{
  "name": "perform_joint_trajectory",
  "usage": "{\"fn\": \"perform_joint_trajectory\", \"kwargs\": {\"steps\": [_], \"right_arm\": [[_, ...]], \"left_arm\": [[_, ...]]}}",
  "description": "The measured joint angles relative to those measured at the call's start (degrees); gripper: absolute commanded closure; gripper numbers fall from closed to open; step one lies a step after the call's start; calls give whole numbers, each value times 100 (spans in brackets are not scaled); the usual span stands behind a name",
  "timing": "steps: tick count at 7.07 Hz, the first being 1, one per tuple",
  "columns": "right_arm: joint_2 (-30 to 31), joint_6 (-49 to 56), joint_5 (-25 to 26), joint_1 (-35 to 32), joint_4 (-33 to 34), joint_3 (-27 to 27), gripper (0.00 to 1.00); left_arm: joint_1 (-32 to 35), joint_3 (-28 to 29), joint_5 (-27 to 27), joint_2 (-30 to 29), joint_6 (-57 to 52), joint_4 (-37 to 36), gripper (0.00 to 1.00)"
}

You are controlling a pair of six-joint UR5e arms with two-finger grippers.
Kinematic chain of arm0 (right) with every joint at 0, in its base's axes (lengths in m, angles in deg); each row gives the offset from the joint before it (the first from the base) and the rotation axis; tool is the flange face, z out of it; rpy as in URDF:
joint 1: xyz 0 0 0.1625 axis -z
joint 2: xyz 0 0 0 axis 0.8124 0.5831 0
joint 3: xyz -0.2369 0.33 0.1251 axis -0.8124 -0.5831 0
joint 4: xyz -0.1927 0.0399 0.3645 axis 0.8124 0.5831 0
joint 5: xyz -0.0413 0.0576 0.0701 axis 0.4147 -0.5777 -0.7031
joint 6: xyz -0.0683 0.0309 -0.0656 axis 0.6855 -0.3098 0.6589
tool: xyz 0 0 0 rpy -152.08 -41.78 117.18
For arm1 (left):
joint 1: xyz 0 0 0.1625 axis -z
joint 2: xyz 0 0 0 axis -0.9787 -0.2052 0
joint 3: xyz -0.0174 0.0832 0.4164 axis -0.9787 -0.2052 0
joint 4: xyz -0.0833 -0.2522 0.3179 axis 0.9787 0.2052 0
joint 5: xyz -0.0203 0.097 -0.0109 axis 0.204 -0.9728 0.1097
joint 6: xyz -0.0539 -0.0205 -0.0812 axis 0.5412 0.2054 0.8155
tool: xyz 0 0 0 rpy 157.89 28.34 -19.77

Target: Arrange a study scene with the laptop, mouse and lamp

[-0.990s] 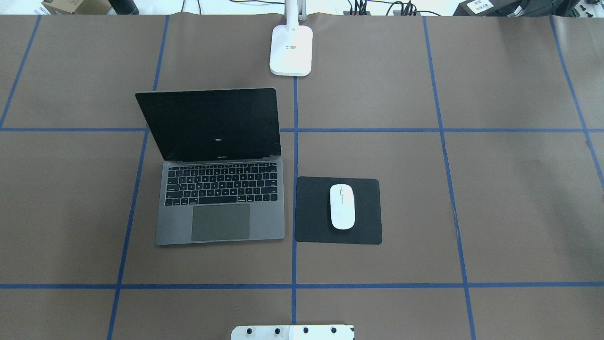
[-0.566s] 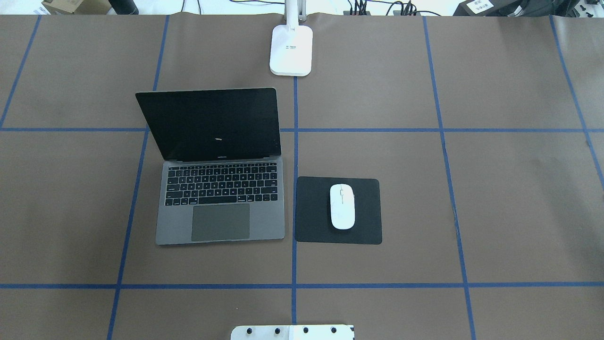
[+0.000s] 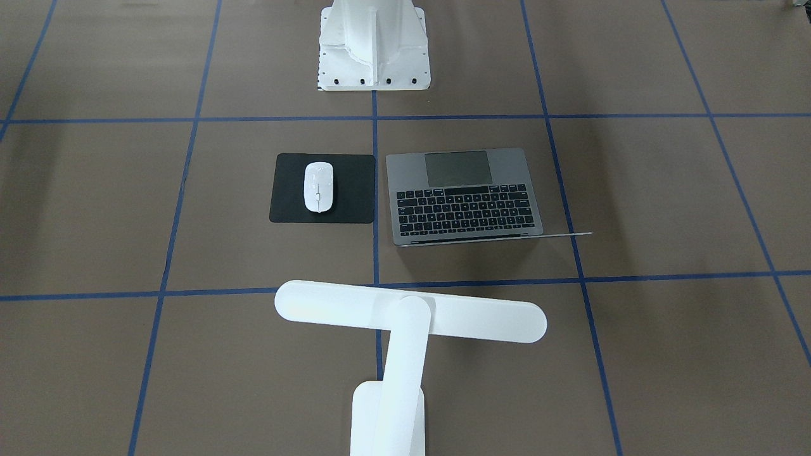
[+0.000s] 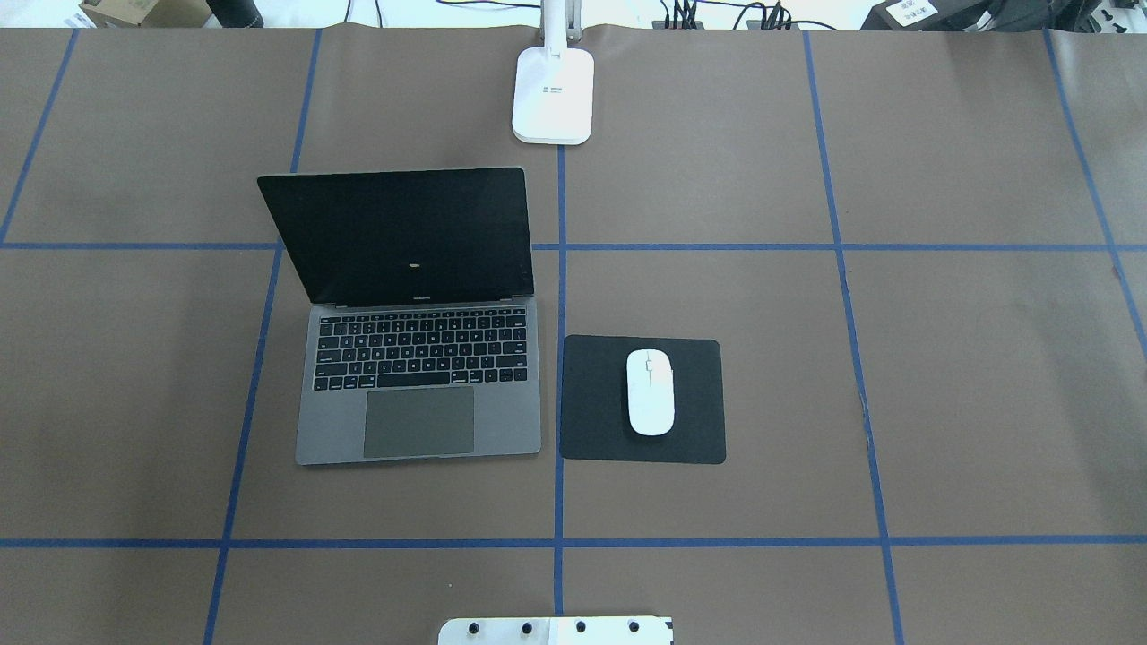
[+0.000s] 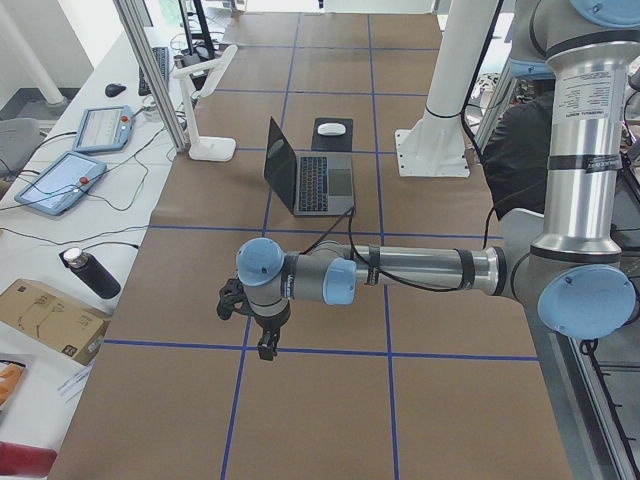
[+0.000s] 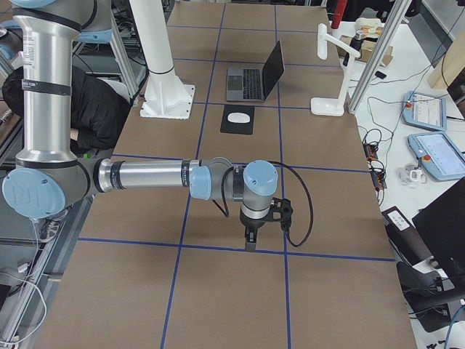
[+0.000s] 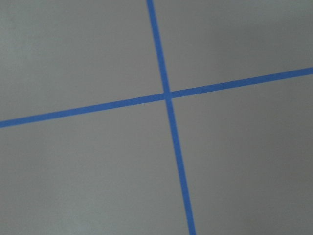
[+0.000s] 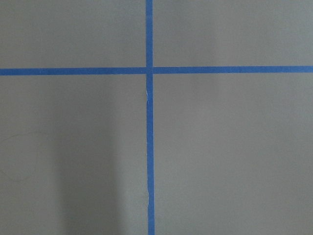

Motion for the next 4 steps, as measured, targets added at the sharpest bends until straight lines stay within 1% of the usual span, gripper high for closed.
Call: {"fn": "perform_joint_trajectory", "kwargs": {"steps": [2,4], "right_arm": [[-195,0,-20,-11,457,-1,1],[-251,6,-71,-48,713,-9,1]], "left_arm": [[215,-176,30,-10,64,-128,1],[251,-299,87,-10,86,-241,1]]}}
